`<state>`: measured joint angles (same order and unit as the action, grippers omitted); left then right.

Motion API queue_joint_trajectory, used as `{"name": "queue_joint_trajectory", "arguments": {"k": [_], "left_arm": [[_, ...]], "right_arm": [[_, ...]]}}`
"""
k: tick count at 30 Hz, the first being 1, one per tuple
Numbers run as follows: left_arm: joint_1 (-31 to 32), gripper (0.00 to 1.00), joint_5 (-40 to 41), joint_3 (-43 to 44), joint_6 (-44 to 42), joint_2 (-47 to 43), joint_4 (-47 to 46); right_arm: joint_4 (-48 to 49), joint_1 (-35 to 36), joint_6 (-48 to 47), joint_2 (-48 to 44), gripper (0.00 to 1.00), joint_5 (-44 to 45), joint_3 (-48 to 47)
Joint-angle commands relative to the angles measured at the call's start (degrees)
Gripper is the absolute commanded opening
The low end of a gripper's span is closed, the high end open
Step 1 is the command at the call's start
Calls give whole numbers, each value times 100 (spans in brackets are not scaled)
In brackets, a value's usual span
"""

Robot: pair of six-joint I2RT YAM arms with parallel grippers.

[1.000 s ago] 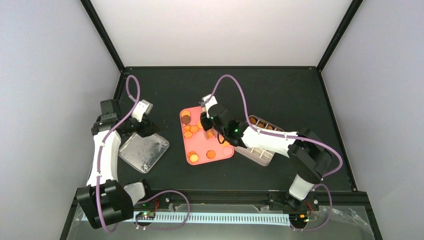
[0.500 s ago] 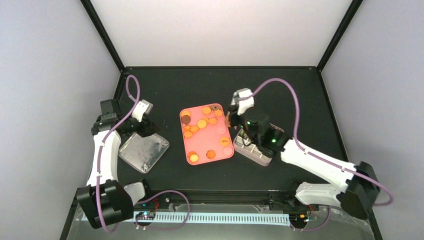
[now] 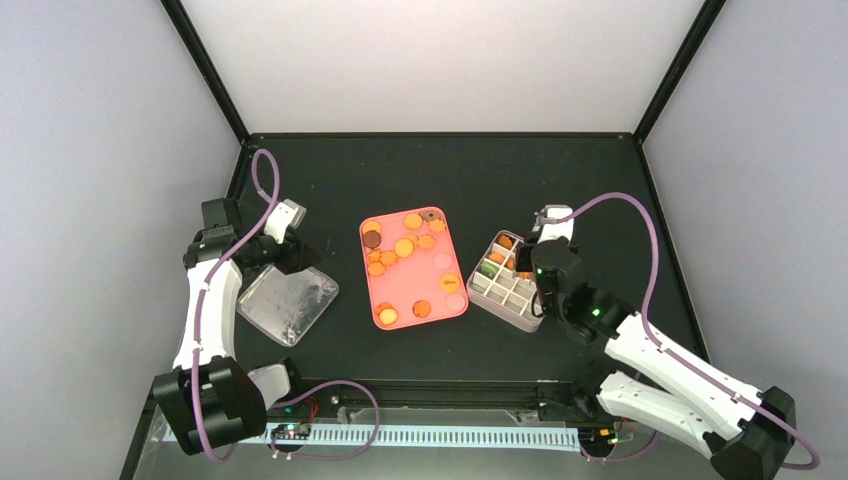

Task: Pack the cookies
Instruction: Place the fake cookies in the empty pocket of the box.

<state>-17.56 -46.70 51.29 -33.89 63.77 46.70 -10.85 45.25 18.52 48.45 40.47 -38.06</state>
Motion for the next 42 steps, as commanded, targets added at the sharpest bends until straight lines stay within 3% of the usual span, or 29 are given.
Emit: {"name": "queue_joint_trajectory", "arguments": {"k": [1, 8, 16, 29, 42], "left_arm": [[-46, 53, -187, 163, -92, 10, -16], [-46, 53, -204, 173, -83, -11, -5], [-46, 53, -217, 188, -83, -22, 6], [-46, 53, -255, 215, -91, -29, 6], [-46, 53, -313, 237, -91, 16, 7]], "right_arm": [[-310, -90, 309, -213, 24, 631, 76], [-230, -295, 231, -220, 25, 639, 124], [65, -453, 24, -24, 33, 498, 37], [191, -499, -42, 56, 33, 304, -21], [-582, -682, 456, -214, 32, 490, -52]]}}
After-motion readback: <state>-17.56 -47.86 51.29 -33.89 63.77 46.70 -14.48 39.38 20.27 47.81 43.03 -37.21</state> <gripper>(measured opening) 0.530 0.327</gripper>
